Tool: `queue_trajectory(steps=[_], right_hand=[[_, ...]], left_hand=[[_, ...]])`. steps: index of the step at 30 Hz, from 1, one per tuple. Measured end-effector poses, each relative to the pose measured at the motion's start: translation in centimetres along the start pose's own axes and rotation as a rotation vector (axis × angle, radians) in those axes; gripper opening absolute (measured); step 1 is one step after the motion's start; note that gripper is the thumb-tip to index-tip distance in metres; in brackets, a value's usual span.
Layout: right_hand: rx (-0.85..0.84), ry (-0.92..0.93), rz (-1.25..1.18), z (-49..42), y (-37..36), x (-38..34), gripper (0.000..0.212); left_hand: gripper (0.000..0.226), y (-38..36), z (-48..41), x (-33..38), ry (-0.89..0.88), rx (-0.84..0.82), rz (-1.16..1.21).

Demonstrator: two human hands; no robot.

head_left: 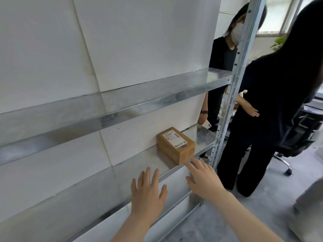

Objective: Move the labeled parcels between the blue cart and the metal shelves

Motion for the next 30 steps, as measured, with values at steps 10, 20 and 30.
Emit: queue_trajectory(steps=[10,20,30], right_hand=[[0.010,-0.010,-0.042,-8.3,0.5,3.0,0.053],[-0.110,0.085,-0.068,-21.5,-1.1,9.2,0.050],[-0.216,0.313,-0.323,-25.7,-5.2,10.2,0.052]], left_hand=[[0.062,-0.1,-9.9,1.4,-0.067,0.004,-0.016],[0.061,-1.6,-22.4,5.4,0.018,0.012,0.070],[0.065,-7.2,-26.4,5.6,0.196,-0.060,0.129]])
Point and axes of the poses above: each hand's wrist, its own z-axis away from the middle knuckle, its own y-axis out of the back of the hand, x = y × z, the point moved 9 cm from there along -z, towards the middle knuckle, and after that the axes turned 10 degrees about -x, right-handed, at the moved point
